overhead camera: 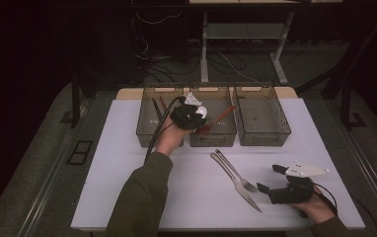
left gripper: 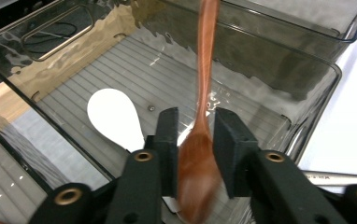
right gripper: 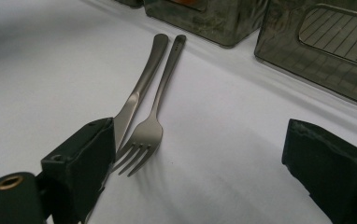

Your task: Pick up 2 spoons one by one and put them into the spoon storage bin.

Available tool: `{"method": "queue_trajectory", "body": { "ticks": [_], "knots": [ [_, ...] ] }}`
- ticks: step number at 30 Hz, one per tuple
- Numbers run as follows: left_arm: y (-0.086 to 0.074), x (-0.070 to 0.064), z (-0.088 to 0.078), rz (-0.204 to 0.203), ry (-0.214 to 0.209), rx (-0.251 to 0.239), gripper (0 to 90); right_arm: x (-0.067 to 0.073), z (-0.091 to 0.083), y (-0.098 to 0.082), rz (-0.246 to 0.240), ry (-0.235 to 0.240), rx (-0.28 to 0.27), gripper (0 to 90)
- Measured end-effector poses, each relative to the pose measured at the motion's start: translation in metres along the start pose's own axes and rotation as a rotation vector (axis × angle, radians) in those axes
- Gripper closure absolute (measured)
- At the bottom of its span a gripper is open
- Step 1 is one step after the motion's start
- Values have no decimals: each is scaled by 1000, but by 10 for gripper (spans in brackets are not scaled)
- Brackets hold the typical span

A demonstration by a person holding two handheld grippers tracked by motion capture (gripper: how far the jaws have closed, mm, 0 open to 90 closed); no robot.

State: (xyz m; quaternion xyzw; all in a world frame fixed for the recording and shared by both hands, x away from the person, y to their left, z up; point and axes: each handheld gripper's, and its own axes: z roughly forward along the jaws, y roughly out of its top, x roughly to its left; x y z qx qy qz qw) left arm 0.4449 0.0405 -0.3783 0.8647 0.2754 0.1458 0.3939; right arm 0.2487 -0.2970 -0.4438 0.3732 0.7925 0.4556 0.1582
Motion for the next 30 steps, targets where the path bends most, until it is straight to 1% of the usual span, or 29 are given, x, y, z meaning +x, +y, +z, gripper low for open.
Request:
{"method": "queue_trajectory", "body": {
  "ticks": [1,3,4,7,8,9,10,11,12,14,18,20,22,23,25,27,30],
  "knots": [
    [0,1,0,-9,-12,-6,647,0,0,0,2,1,0,94],
    [0,0,-1,-23,-17,-15,604,0,0,0,8,-4,1,94],
    [0,0,-3,-32,-30,-22,586,-1,0,1,13,-9,2,94],
    [1,-3,-9,-33,-50,-36,519,-1,1,3,15,-12,-7,94],
    [0,-4,-12,-36,-60,-47,494,-1,1,3,14,-12,-4,94],
    [-1,-5,-15,-46,-68,-64,475,-1,2,3,12,-14,-4,94],
    [-2,-7,-18,-59,-80,-87,461,0,2,3,12,-14,-3,94],
    [-4,-9,-22,-62,-88,-102,457,0,1,2,11,-14,3,94],
    [-5,-11,-25,-66,-92,-111,447,0,1,2,13,-14,-2,94],
    [-9,-13,-31,-60,-96,-121,429,-1,-1,1,13,-16,-1,94],
    [-16,-19,-44,-66,-116,-144,386,-3,-2,1,19,-19,-15,94],
    [-20,-24,-50,-64,-118,-155,366,-3,-3,1,20,-21,-17,94],
    [-25,-29,-55,-66,-130,-166,347,-3,-3,0,18,-19,-13,94],
    [-27,-30,-58,-46,-132,-154,342,-2,-3,0,18,-19,-12,94],
    [-33,-36,-63,-42,-135,-163,332,-2,-4,0,23,-18,-12,94],
    [-39,-41,-66,-51,-137,-167,319,-3,-4,0,21,-20,-14,94],
    [-50,-47,-72,-53,-141,-177,293,-2,-4,0,25,-19,-10,94]
  ]
}}
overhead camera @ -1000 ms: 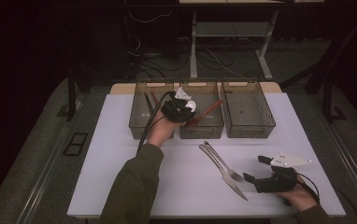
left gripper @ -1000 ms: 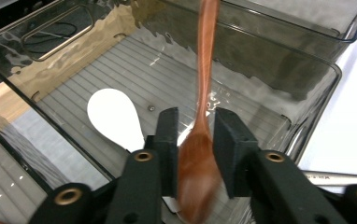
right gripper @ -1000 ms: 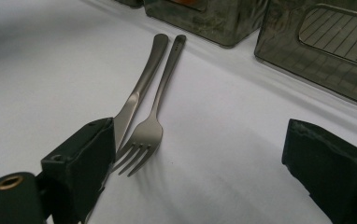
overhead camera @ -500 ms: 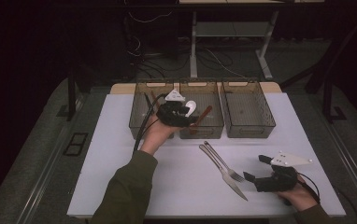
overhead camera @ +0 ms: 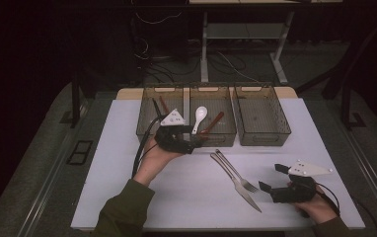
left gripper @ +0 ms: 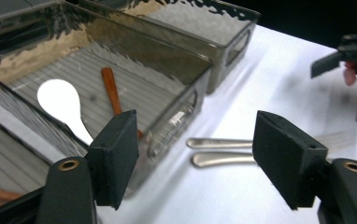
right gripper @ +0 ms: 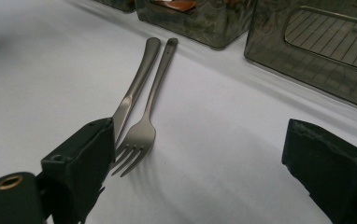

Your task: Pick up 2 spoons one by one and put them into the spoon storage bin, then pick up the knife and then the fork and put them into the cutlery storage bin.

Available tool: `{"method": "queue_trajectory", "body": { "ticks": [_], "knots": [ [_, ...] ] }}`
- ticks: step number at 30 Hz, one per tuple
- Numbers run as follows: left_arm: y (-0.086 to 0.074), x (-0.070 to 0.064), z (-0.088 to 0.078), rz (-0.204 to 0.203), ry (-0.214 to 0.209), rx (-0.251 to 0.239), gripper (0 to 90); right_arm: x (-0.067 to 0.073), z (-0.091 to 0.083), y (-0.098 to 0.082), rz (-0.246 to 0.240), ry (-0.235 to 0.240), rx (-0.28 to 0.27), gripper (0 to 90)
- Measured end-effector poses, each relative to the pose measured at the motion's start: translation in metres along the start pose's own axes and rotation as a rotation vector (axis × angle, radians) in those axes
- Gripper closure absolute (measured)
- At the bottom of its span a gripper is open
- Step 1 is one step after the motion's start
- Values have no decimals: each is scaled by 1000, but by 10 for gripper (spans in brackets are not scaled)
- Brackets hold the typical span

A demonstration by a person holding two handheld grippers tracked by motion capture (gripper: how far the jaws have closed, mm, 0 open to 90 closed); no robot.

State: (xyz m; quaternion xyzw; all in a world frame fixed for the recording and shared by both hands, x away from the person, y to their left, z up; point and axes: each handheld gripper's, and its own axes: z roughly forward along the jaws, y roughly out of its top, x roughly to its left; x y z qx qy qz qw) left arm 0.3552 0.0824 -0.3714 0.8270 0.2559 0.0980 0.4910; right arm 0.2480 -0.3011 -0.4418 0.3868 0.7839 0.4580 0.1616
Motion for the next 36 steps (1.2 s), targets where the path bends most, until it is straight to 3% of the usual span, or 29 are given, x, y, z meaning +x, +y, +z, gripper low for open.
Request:
{"method": "queue_trajectory", "body": {
  "ticks": [4,11,22,33,35,36],
  "knots": [
    [-15,-7,-9,-9,-2,-13,278,0,0,0,-4,0,2,94],
    [-39,-13,-21,-7,-12,14,201,1,0,0,-8,3,4,94],
    [-71,-20,-40,-10,-3,-16,124,1,0,1,-2,1,8,94],
    [-97,-24,-51,-3,9,-8,6,0,-3,8,19,12,60,95],
    [-100,-26,-54,-9,10,-6,0,1,-3,11,29,1,72,158],
    [-102,-27,-55,-15,5,-7,0,2,-2,12,29,-3,83,144]
  ]
}}
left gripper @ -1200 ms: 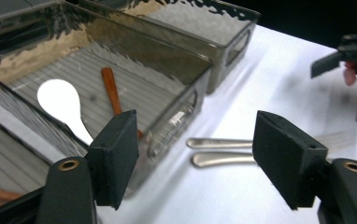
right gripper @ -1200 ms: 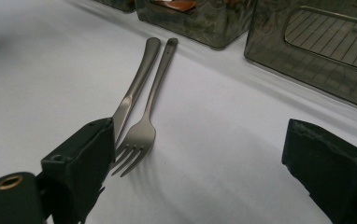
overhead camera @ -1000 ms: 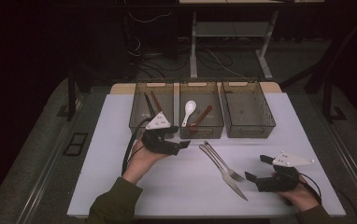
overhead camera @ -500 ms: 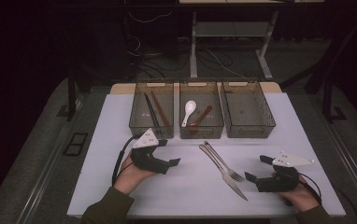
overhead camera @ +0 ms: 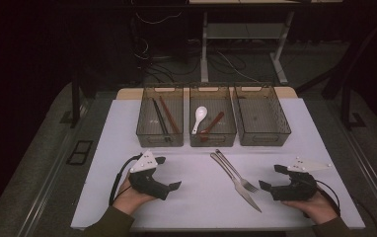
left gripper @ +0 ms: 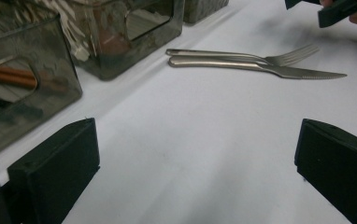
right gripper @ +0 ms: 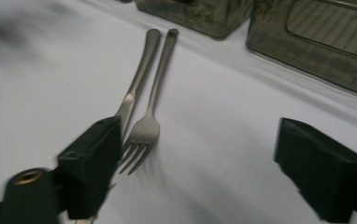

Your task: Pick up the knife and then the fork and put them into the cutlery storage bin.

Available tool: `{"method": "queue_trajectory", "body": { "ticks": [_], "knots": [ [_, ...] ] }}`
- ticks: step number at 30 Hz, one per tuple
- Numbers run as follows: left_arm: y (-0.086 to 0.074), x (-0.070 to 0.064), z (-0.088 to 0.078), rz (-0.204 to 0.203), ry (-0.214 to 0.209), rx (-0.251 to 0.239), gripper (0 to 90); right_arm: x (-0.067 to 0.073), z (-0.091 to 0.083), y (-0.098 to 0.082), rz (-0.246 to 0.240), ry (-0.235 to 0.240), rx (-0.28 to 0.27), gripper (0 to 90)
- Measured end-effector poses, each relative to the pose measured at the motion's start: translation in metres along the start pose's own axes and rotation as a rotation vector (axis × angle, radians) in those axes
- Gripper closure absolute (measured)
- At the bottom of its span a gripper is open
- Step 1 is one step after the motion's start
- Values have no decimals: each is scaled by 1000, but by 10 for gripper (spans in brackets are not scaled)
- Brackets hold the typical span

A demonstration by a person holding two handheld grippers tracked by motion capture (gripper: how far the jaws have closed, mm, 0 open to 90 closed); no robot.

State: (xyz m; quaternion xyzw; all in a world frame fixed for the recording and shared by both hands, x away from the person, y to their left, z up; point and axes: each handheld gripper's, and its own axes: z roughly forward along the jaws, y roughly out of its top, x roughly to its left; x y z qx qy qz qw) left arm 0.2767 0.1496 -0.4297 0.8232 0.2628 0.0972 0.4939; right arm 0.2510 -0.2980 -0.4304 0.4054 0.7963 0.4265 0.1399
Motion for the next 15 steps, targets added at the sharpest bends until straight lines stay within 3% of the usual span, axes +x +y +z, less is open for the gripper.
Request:
{"method": "queue_trajectory", "body": {
  "ticks": [2,5,11,15],
  "knots": [
    [-3,-2,-2,-5,-4,5,0,1,0,2,-17,43,25,132],
    [-6,-3,-3,-5,-2,16,0,2,3,7,-10,57,64,140],
    [-8,-2,-3,-14,6,18,0,7,14,16,-20,40,110,144],
    [-10,-2,-2,-12,3,19,0,10,18,23,-22,34,110,144]
  ]
}}
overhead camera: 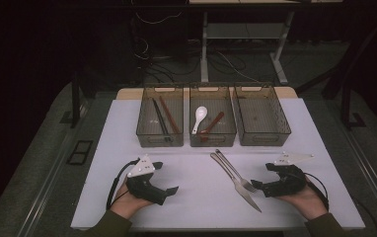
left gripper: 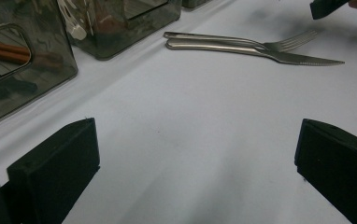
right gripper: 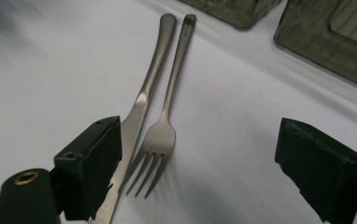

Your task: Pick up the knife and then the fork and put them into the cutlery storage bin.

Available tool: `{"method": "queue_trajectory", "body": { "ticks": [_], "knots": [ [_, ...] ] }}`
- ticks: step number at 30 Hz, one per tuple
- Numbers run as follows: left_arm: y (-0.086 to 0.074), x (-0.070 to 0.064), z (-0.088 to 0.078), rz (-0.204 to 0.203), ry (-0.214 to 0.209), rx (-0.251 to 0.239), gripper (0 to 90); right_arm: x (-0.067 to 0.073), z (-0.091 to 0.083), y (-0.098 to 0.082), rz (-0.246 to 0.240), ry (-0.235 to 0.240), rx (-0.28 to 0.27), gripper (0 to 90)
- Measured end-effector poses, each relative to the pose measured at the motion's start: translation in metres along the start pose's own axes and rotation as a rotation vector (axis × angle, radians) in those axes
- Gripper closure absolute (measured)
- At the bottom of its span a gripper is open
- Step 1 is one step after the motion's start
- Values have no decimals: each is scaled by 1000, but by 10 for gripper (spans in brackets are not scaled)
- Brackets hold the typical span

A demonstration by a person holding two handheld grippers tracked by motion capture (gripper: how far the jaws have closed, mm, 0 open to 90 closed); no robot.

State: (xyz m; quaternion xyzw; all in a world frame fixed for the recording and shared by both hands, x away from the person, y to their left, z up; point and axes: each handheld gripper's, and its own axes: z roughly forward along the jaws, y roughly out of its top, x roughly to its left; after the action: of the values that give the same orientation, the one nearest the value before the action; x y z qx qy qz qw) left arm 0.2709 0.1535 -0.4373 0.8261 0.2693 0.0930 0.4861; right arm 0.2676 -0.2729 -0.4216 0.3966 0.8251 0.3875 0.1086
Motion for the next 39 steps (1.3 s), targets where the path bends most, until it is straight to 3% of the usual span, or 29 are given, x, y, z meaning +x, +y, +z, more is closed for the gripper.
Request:
{"method": "queue_trajectory", "body": {
  "ticks": [9,15,22,27,39],
  "knots": [
    [0,-2,2,6,-6,9,0,0,6,18,-1,8,4,148],
    [-1,-4,1,5,0,8,0,1,13,29,-27,9,18,151],
    [-2,-1,4,7,10,16,0,1,19,39,-36,19,47,221],
    [-3,-1,3,9,11,14,0,1,23,47,-44,15,77,248],
    [-3,-1,3,10,3,12,0,1,39,71,-23,-2,207,450]
  ]
}}
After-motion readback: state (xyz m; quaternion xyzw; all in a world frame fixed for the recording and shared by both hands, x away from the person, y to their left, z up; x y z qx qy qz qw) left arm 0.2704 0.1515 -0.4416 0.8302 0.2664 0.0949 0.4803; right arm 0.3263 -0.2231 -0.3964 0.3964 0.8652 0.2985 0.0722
